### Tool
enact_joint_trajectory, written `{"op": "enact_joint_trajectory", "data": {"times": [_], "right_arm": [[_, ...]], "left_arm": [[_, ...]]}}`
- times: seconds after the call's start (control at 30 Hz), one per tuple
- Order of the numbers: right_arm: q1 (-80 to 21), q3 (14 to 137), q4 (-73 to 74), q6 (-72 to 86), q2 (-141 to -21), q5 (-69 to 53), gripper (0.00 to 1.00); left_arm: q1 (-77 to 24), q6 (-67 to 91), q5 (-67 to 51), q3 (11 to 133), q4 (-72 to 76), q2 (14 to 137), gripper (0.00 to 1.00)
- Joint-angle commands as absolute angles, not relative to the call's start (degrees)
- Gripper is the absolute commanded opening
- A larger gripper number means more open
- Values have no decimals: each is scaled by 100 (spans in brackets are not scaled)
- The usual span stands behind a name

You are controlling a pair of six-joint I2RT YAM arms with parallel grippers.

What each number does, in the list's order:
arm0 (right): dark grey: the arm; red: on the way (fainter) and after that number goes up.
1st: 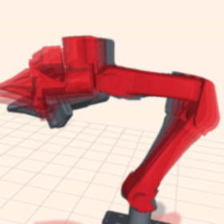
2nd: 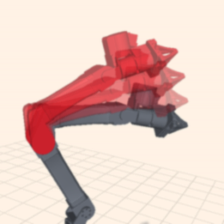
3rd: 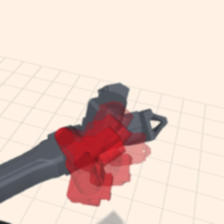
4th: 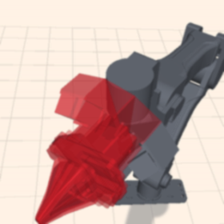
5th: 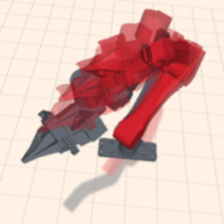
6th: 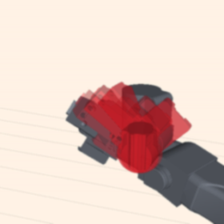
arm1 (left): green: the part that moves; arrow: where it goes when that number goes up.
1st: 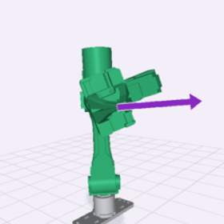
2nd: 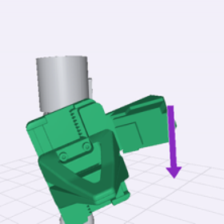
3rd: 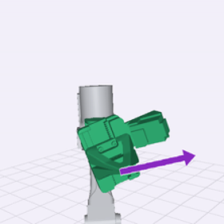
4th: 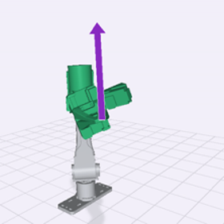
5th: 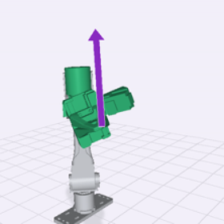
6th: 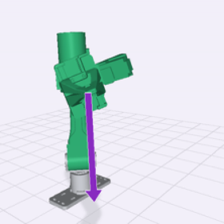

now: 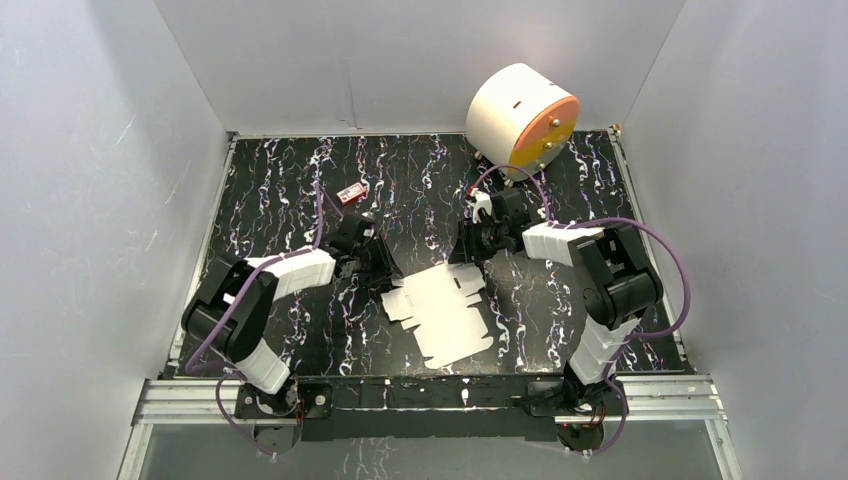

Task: Fold the paper box

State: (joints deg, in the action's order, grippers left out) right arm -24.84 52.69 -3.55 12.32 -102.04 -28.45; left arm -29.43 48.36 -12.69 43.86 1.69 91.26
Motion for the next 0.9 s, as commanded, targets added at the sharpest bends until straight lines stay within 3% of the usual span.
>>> {"op": "enact_joint_trajectory", "data": {"times": [0.0, 0.1, 0.27, 0.87], "right_arm": [[-2531, 5176, -209, 1274, -10062, -2734, 52], [-2531, 5190, -185, 1267, -10029, -2727, 52], [-2496, 5154, -154, 1226, -9954, -2718, 52], [-1989, 4728, -1046, 1422, -9658, -4206, 50]], "left_arm": [[-3010, 4652, -1284, 4699, 31, 9298, 28], [-3064, 4620, -1256, 4749, 33, 9309, 21], [-3067, 4362, -1113, 4740, 39, 9011, 0], [-3067, 3682, -1440, 4479, 559, 8166, 0]]}}
